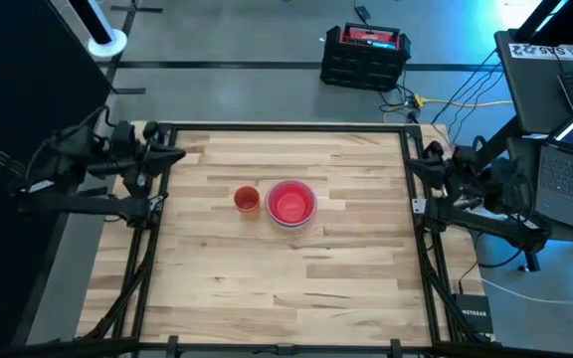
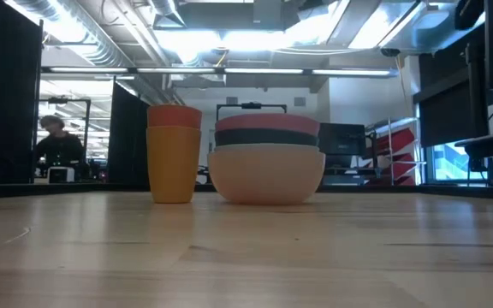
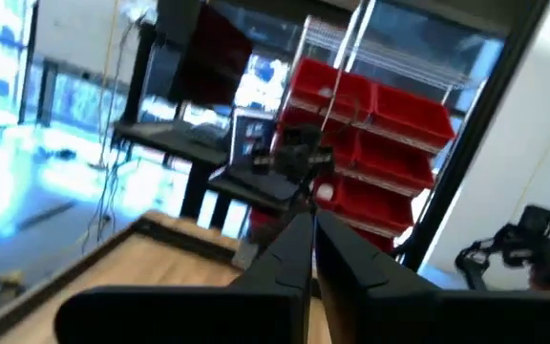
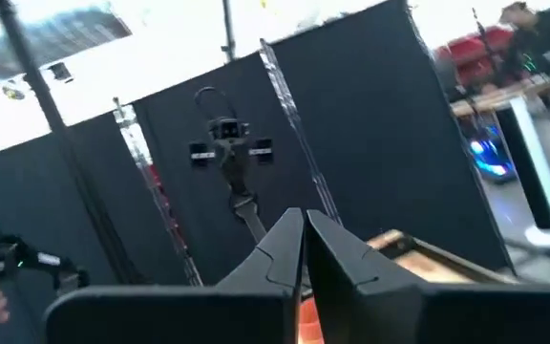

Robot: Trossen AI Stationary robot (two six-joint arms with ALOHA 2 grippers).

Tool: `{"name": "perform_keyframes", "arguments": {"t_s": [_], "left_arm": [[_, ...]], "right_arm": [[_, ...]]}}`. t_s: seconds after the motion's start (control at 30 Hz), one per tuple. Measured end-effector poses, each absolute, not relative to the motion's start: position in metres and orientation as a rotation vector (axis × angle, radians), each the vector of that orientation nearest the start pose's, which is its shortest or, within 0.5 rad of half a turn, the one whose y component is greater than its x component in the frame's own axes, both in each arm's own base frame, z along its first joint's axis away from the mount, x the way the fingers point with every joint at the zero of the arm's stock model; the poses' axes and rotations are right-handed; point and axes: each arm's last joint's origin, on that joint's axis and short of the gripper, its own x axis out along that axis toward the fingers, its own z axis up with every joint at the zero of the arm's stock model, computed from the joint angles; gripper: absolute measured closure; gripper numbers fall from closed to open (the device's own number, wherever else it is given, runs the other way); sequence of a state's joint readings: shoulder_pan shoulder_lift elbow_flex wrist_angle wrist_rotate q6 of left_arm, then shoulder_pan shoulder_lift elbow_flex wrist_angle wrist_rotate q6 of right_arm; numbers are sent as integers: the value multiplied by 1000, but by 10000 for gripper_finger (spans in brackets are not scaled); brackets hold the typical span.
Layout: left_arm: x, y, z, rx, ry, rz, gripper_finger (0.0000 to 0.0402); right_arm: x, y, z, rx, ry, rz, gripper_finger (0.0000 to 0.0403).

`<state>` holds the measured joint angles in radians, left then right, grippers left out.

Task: Nest bowls inside each other
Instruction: Return to Home Position

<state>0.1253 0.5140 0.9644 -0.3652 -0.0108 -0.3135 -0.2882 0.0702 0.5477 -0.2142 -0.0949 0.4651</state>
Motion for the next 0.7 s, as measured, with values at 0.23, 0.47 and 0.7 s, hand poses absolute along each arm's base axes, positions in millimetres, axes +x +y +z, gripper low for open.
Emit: {"name": "perform_keyframes", "arguments": {"t_s": [0.23,0.47,0.7], "left_arm": [[78,8,369,-294,-21,59,401],[84,5,341,-283,-45,-50,401],[87,3,313,-273,-75,-152,401]], "right_arm": [[54,-12,293,421,-318,-68,402],[68,-14,267,381,-364,20,402],[78,-14,241,347,-399,106,402]]}}
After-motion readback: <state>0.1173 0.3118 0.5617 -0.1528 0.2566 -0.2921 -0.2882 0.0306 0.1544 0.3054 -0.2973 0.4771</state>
